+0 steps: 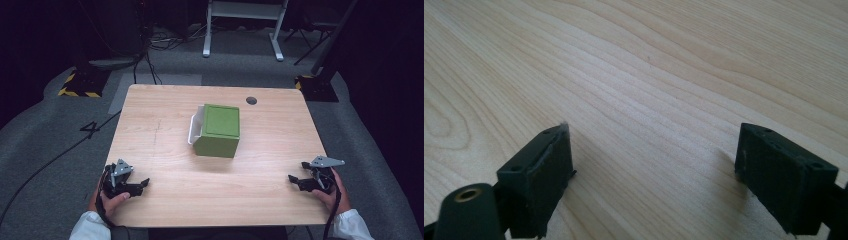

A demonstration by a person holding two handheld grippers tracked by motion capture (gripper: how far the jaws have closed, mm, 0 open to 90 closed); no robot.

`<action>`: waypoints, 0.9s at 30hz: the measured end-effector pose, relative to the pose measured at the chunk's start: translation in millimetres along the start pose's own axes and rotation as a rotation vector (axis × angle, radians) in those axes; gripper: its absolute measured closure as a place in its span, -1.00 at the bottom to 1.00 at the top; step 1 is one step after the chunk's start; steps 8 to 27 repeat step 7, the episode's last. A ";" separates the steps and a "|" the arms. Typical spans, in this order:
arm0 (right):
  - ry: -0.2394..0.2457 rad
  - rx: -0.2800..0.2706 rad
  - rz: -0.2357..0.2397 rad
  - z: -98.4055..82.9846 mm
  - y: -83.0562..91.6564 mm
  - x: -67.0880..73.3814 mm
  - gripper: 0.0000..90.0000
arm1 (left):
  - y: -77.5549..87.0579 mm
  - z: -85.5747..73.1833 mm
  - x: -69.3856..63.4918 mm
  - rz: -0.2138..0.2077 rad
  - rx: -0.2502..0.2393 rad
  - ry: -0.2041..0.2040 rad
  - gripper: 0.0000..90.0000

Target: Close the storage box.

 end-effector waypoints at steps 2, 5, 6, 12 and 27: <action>0.000 0.000 0.000 0.0 0.0 0.0 -0.66 | 0.0 0.0 0.0 0.000 0.000 0.000 -0.59; 0.000 -0.001 0.000 0.0 0.0 0.1 -0.66 | 0.0 0.0 0.2 0.002 0.000 0.001 -0.60; 0.000 -0.001 0.000 0.0 0.0 0.1 -0.66 | 0.0 0.0 0.2 0.002 0.000 0.002 -0.60; 0.000 -0.001 0.000 0.0 0.0 0.1 -0.66 | 0.0 0.0 0.2 0.002 0.000 0.002 -0.60; 0.000 -0.001 0.000 0.0 0.0 0.1 -0.66 | 0.0 0.0 0.2 0.002 0.000 0.002 -0.60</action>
Point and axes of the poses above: each handheld gripper's, and its own axes: y roughly backward along the jaws, z roughly out of its top, x roughly to its left, the point moved 9 cm from there along -y, roughly forward along the jaws, and after that the axes turned 9 degrees about x, right-handed, at the moved point
